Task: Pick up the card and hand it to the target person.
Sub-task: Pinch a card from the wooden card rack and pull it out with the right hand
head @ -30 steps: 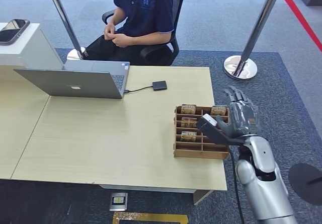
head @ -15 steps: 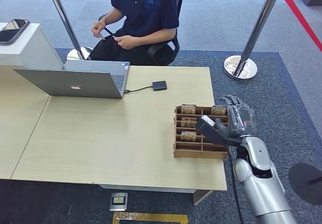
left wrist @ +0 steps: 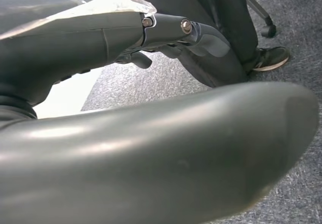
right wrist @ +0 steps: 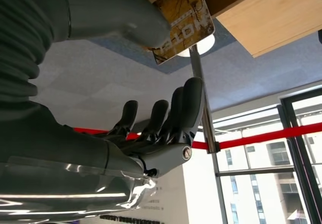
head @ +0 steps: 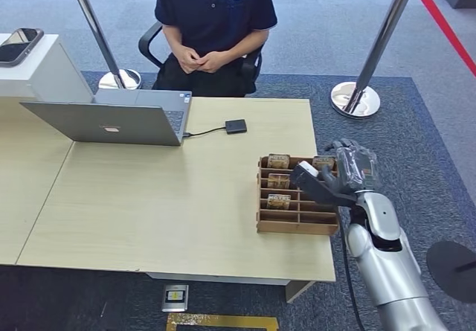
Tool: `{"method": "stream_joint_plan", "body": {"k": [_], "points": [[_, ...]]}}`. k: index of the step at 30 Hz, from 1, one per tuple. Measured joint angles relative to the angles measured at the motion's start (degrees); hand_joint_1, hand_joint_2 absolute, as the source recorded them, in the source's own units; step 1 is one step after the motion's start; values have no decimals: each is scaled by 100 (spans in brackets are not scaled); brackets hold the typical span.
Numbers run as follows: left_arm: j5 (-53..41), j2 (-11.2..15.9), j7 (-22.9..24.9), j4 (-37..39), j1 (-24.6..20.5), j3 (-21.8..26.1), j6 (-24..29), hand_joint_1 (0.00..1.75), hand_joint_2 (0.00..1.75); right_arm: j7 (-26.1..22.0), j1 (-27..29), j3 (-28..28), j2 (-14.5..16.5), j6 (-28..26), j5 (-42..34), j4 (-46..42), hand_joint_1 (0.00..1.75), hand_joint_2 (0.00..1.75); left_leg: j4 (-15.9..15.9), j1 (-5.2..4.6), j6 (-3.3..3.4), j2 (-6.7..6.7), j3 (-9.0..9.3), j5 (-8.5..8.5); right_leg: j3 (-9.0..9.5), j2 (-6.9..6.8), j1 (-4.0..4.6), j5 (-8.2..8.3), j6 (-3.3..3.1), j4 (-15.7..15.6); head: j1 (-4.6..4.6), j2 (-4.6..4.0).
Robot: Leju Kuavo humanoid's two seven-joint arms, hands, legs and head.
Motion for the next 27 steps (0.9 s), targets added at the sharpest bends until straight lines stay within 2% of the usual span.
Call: {"method": "stream_joint_plan", "body": {"k": [2,10,16,27], "points": [[11,2,2,1,0,-1,0,0,0,-13,-100,1,10,-13,-1,85,90,175,0,0,0,0,-1,0,0,0,0,0,0,0,0,0],[78,17,13,1,0,0,4,0,0,-63,-570,37,154,20,7,502,75,175,0,0,0,0,-1,0,-1,0,0,0,0,0,0,0],[77,25,13,1,0,-1,4,0,0,-71,-610,87,201,-6,7,668,69,175,0,0,0,0,-2,0,-1,0,0,0,0,0,-1,0],[78,32,8,3,2,-1,4,0,0,-73,-568,98,176,-49,-10,768,71,175,1,0,0,0,-2,0,-3,0,0,0,0,-1,-1,0]]}}
